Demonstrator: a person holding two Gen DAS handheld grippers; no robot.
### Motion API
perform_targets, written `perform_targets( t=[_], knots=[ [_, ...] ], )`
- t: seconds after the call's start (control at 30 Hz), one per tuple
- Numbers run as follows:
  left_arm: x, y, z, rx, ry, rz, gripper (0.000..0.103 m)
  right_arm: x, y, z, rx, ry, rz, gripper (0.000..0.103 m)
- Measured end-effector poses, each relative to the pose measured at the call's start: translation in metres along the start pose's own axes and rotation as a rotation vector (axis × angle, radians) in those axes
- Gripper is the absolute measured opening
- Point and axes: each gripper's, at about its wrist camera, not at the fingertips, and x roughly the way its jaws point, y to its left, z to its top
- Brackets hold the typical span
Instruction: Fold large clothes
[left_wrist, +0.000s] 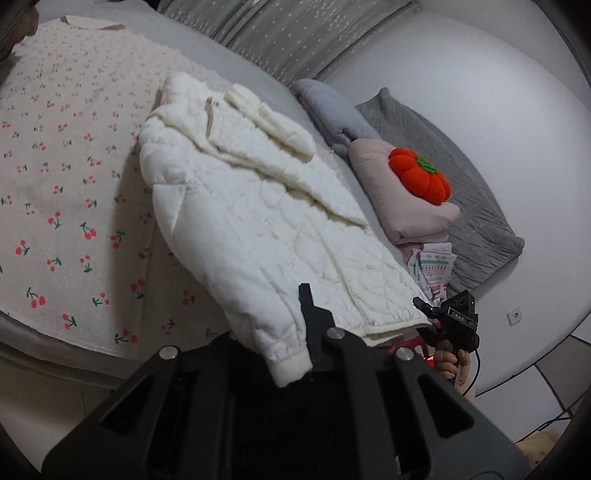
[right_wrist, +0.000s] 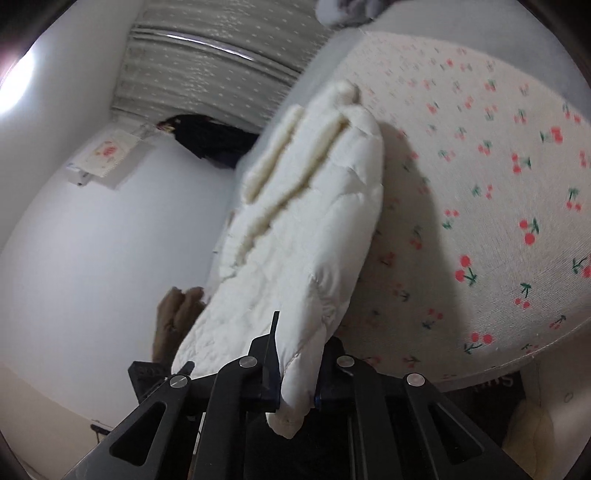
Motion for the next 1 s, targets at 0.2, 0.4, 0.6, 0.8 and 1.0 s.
perform_targets(
  t=[0.2, 0.4, 0.6, 0.8, 1.0],
  knots=[
    [-0.048, -0.029, -0.001, 0.045, -0.115, -0.085, 0.012, -0.049, 0.042, -0.005, -0.125, -0.077, 0.050, 0.010],
    [-0.077, -0.056, 0.014, 0.121, -0.223, -0.133, 0.012, -0.069, 0.095, 0.003, -0.263, -0.171, 0.058, 0.010],
    [-0.066, -0.071, 0.079, 0.156, -0.342, -0.130, 0.012, -0.050, 0.128, 0.050, -0.328, -0.290, 0.072, 0.010],
    [-0.013, -0.067, 0.160, 0.089, -0.433, -0.061, 0.012, 0.004, 0.139, 0.126, -0.317, -0.396, 0.017, 0.011],
    [0.073, -0.027, 0.233, -0.005, -0.433, 0.074, 0.013, 0.078, 0.129, 0.193, -0.298, -0.424, -0.087, 0.011]
  ],
)
